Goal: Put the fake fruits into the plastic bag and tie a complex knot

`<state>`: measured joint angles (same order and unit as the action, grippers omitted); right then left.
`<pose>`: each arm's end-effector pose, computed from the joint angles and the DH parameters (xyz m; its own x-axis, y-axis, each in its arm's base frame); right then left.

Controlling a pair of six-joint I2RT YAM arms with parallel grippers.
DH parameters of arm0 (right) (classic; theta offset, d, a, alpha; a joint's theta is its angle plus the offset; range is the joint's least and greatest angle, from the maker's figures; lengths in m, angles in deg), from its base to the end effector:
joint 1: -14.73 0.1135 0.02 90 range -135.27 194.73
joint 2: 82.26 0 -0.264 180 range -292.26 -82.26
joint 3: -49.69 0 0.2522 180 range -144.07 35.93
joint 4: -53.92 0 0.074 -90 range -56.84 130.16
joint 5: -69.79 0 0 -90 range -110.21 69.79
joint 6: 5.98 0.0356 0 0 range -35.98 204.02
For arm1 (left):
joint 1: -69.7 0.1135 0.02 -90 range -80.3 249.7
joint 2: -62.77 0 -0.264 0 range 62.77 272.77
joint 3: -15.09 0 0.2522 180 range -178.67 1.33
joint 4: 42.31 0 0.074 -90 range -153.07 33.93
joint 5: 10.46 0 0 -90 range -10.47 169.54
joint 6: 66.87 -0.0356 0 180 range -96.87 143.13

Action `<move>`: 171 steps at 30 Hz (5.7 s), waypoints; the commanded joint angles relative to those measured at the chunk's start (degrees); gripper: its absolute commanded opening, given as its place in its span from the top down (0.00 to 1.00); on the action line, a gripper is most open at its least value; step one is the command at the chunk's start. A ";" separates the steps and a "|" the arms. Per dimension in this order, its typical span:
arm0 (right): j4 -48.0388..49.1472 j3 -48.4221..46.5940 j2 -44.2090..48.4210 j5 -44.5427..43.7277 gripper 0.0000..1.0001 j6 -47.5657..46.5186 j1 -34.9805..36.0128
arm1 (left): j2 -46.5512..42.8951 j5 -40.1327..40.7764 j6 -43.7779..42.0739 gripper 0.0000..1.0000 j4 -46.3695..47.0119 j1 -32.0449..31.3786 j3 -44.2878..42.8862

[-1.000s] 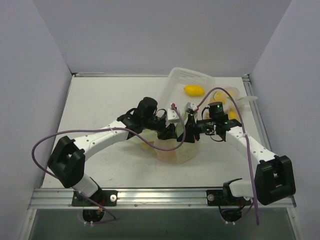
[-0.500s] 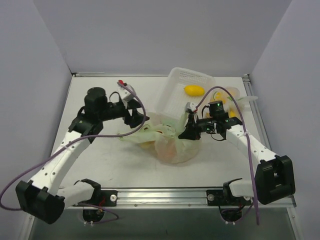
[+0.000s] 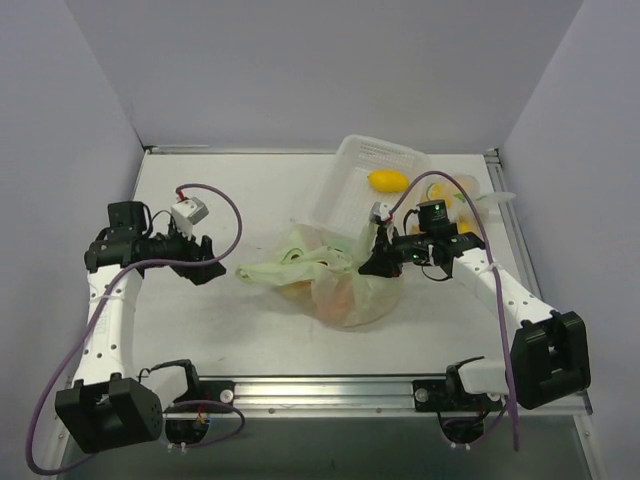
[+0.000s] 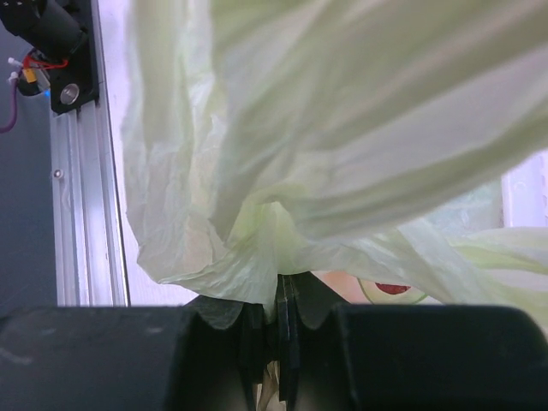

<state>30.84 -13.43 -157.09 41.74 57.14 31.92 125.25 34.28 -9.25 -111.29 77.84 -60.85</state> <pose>0.2509 0.1105 0.2653 -0.1103 -0.2567 -0.9602 -0.9880 0.1334 0.0778 0.2009 0.0032 0.3247 -0.5293 0.3051 -0.7917 0.6890 0.6990 -0.1913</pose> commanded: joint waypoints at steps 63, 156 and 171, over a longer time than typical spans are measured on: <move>0.45 -3.27 0.65 -10.53 1.00 16.25 9.00 | 9.16 7.28 72.24 1.00 90.81 -25.99 27.72; -13.53 -11.37 1.52 -3.51 1.00 1.82 11.81 | 15.14 -22.25 22.72 0.43 46.17 -42.08 0.21; -13.27 -11.28 1.61 -2.89 1.00 2.35 11.73 | 12.05 -19.35 17.79 0.46 38.52 -43.12 0.65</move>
<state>17.22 -24.60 -156.81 36.89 59.33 43.66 137.30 14.08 10.27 -71.81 35.76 -58.64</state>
